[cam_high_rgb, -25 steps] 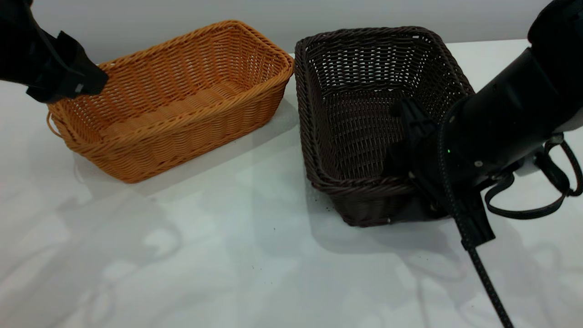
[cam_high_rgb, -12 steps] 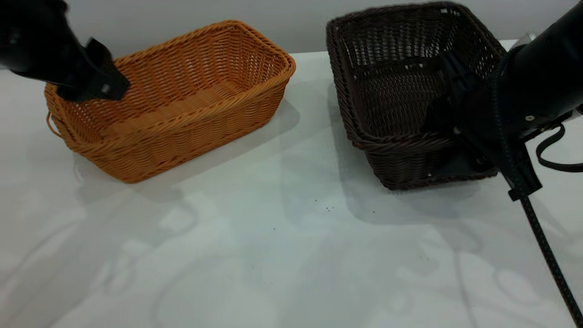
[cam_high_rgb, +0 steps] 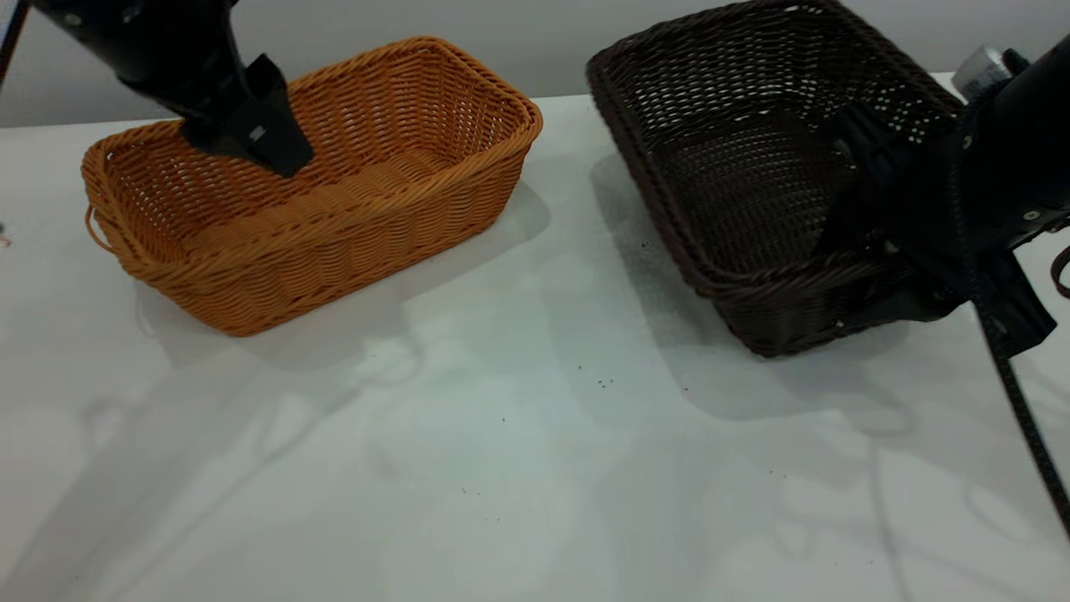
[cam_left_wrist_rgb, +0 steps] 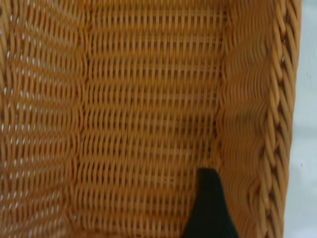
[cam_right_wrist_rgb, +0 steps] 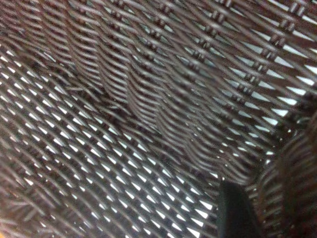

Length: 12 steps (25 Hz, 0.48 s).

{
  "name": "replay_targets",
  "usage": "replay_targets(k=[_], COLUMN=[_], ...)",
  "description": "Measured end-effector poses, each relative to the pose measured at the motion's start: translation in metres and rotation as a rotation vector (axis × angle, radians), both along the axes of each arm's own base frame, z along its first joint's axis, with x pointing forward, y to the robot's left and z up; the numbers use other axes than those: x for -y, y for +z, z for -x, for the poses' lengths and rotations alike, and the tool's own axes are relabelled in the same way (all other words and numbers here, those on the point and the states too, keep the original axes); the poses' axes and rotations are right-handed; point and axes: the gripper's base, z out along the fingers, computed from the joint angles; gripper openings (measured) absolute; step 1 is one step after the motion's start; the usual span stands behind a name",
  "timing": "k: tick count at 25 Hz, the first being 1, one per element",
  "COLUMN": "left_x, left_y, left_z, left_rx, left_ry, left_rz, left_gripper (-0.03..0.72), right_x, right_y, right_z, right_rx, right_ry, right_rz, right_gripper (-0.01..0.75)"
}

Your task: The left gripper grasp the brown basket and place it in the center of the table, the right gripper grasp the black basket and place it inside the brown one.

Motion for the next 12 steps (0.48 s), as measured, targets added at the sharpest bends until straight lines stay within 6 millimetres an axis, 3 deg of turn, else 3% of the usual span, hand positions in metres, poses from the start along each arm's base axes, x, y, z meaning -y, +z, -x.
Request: replay_targets(k=[12], left_x=[0.005], left_y=[-0.034], left_z=[-0.008], left_rx=[-0.038], left_ry=[-0.004], left_rz=[-0.019], left_gripper=[0.437], right_x=[0.001], right_y=[0.0], right_z=[0.0], right_rx=[-0.004], right_ry=[-0.004], right_rz=[-0.009], right_gripper=[0.286])
